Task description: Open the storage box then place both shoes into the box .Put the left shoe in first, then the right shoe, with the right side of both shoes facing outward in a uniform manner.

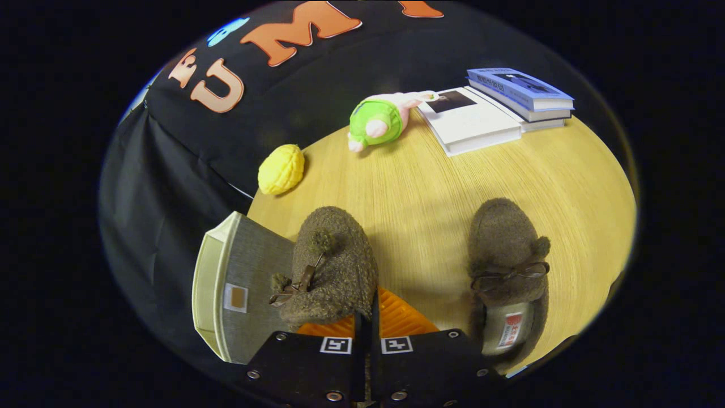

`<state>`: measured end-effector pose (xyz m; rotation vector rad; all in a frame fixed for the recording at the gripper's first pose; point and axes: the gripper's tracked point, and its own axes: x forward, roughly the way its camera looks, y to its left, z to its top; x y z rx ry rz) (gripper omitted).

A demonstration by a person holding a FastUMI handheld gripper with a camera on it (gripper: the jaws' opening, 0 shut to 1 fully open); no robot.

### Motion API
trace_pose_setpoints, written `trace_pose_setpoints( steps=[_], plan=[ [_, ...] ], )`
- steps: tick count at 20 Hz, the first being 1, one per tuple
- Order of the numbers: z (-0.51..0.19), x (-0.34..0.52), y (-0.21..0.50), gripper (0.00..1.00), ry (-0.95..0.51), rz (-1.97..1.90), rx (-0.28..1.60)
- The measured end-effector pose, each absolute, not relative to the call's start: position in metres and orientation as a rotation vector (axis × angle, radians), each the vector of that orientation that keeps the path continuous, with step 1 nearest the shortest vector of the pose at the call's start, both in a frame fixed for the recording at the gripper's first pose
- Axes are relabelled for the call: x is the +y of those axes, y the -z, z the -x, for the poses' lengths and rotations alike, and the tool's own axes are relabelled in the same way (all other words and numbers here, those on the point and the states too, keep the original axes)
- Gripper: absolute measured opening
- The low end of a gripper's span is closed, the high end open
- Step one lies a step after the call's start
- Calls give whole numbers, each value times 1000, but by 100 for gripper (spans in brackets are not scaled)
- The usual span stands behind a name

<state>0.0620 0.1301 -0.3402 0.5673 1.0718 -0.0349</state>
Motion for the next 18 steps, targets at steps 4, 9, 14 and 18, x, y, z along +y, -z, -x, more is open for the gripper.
trace_pose_setpoints(
  steps=[4,9,14,18],
  plan=[
    [-83,167,289,5,-39,-592,1010],
    [-110,222,244,5,-110,-603,946],
    [-128,276,228,4,-173,-608,946],
    [-134,310,246,5,-180,-588,995]
  ],
)
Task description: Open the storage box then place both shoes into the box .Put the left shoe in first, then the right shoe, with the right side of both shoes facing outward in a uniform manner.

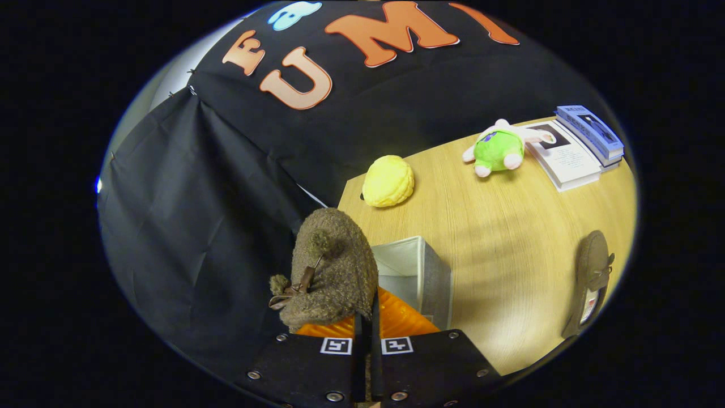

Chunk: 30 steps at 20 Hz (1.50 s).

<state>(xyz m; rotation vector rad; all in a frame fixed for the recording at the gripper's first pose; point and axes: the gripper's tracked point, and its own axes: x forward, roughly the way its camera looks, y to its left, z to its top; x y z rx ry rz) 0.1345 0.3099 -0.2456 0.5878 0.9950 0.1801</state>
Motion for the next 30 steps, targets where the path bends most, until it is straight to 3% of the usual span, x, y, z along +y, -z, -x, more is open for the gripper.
trace_pose_setpoints(
  steps=[6,16,20,23,25,30],
  plan=[
    [-127,348,280,5,-191,-559,1094],
    [-117,364,337,6,-55,-600,1230],
    [-107,381,350,20,-43,-671,1309],
    [-98,407,339,36,-134,-772,1344],
    [-99,404,329,47,-188,-760,1303],
    [-102,377,291,59,-231,-779,1198]
  ],
)
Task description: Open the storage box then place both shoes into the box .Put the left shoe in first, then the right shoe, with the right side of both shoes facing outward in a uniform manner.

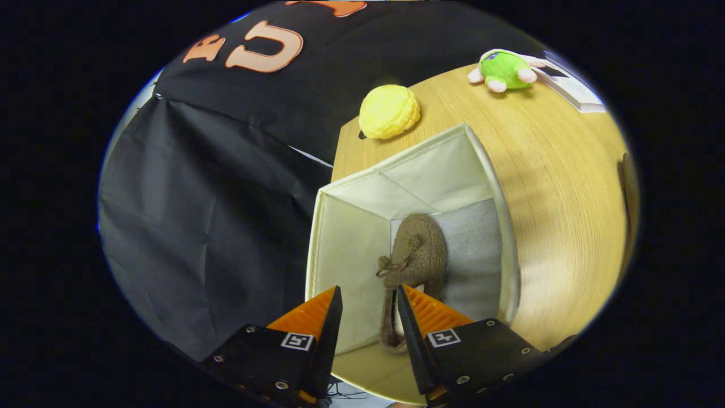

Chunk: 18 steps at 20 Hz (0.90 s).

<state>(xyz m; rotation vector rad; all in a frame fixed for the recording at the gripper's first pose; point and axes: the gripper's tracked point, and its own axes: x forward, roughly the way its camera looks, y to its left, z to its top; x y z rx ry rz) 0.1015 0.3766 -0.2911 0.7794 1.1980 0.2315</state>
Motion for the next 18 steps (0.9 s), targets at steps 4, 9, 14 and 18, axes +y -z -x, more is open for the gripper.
trace_pose_setpoints(
  steps=[4,9,14,18],
  plan=[
    [-95,351,264,73,-270,-751,1132],
    [-84,312,238,85,-297,-731,1050],
    [-67,258,249,90,-265,-637,975],
    [-58,203,265,93,-186,-590,958]
  ],
)
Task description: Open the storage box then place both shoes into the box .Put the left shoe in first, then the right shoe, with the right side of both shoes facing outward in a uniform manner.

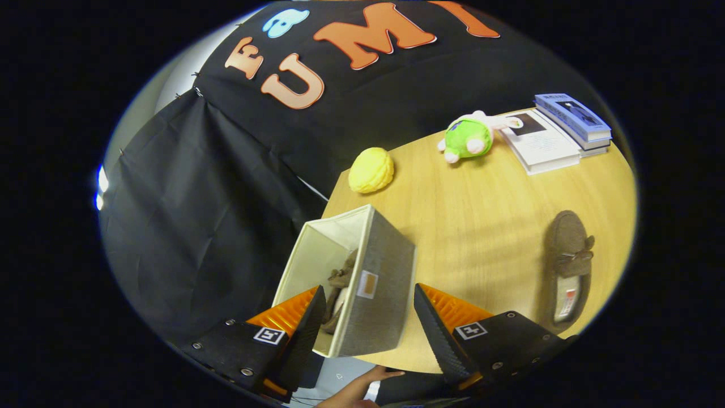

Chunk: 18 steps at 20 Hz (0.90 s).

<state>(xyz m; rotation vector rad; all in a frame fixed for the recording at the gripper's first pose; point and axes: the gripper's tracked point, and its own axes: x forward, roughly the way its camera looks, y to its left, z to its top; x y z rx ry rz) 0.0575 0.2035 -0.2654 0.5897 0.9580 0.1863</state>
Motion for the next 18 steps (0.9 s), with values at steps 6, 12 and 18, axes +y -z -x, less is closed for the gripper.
trace_pose_setpoints(
  steps=[6,12,18],
  plan=[
    [-32,122,295,96,-53,-537,965],
    [-5,59,329,98,64,-479,994],
    [14,22,358,98,137,-440,1022]
  ],
)
